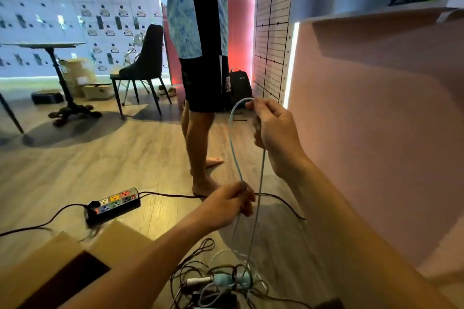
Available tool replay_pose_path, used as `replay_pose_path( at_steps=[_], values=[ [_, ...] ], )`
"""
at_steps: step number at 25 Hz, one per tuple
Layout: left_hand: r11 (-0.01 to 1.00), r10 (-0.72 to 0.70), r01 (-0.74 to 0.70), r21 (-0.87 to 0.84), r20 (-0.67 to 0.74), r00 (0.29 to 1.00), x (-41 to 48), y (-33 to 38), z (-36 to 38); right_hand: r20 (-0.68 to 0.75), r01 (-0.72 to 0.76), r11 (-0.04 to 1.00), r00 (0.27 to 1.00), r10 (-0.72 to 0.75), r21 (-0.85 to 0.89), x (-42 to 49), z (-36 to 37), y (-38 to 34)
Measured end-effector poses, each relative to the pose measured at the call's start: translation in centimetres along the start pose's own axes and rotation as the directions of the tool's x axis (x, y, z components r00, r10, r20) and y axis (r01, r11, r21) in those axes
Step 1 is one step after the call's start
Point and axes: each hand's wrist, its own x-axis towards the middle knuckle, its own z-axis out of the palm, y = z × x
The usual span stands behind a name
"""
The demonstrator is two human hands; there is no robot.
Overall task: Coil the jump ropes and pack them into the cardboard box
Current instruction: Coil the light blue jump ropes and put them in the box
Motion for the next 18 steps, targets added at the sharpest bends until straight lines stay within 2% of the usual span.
replay_pose_path(
  at_steps=[1, 2, 3, 4, 5, 6, 7, 8, 9, 10, 11, 13, 14, 16, 18],
  values=[
    [0.996, 0.029, -0.035, -0.08, -0.076, 0.997, 0.1, 0.5, -0.4, 0.02, -0.049, 0.999, 0.999, 0.049, 0.004, -0.5, -0.4, 1.5],
    [0.981, 0.057, -0.086, -0.175, -0.163, 0.985, 0.4, 1.3, -1.2, 0.065, -0.101, 0.992, 0.992, 0.106, -0.08, -1.0, -1.0, 2.9],
    [0.953, 0.088, -0.153, -0.261, -0.244, 0.966, 0.6, 2.3, -2.1, 0.162, -0.143, 0.96, 0.969, 0.185, -0.242, -1.4, -1.6, 4.1],
    [0.926, 0.114, -0.21, -0.312, -0.299, 0.948, 0.7, 3.1, -3.1, 0.299, -0.163, 0.894, 0.904, 0.304, -0.417, -1.7, -2.1, 5.3],
    [0.904, 0.142, -0.258, -0.341, -0.328, 0.934, 0.7, 3.7, -3.8, 0.421, -0.142, 0.806, 0.793, 0.44, -0.574, -1.9, -2.3, 6.3],
    [0.882, 0.174, -0.299, -0.364, -0.337, 0.925, 0.8, 4.0, -4.2, 0.507, -0.057, 0.718, 0.67, 0.543, -0.694, -1.9, -2.3, 7.3],
    [0.857, 0.198, -0.325, -0.4, -0.326, 0.924, 0.9, 4.3, -4.2, 0.556, 0.057, 0.642, 0.561, 0.613, -0.765, -1.7, -1.8, 8.5],
    [0.828, 0.221, -0.343, -0.443, -0.305, 0.927, 1.1, 4.6, -4.0, 0.584, 0.138, 0.603, 0.487, 0.649, -0.786, -1.5, -1.3, 9.5],
    [0.799, 0.242, -0.364, -0.478, -0.299, 0.923, 1.3, 4.7, -3.9, 0.606, 0.16, 0.61, 0.459, 0.65, -0.776, -1.3, -0.6, 10.5],
    [0.784, 0.252, -0.39, -0.484, -0.325, 0.911, 1.6, 4.7, -3.9, 0.617, 0.143, 0.637, 0.478, 0.625, -0.757, -0.9, -0.2, 11.2],
    [0.793, 0.241, -0.404, -0.457, -0.373, 0.896, 2.1, 4.7, -4.1, 0.609, 0.096, 0.671, 0.53, 0.591, -0.735, -0.4, 0.0, 11.7],
    [0.87, 0.177, -0.351, -0.346, -0.444, 0.878, 3.1, 4.0, -4.9, 0.536, -0.025, 0.747, 0.681, 0.499, -0.665, 0.5, 0.2, 11.8],
    [0.919, 0.124, -0.271, -0.286, -0.445, 0.887, 3.5, 3.3, -5.3, 0.494, -0.053, 0.8, 0.762, 0.419, -0.597, 0.7, 0.3, 11.4],
    [0.971, -0.061, -0.012, -0.24, -0.294, 0.954, 3.7, 2.0, -5.7, 0.397, 0.003, 0.906, 0.9, 0.182, -0.423, 1.1, 0.4, 10.6],
    [0.961, -0.229, 0.226, -0.161, 0.0, 0.973, 3.5, 0.7, -5.2, 0.231, 0.025, 0.971, 0.972, 0.032, -0.238, 1.3, 0.3, 9.7]
  ],
)
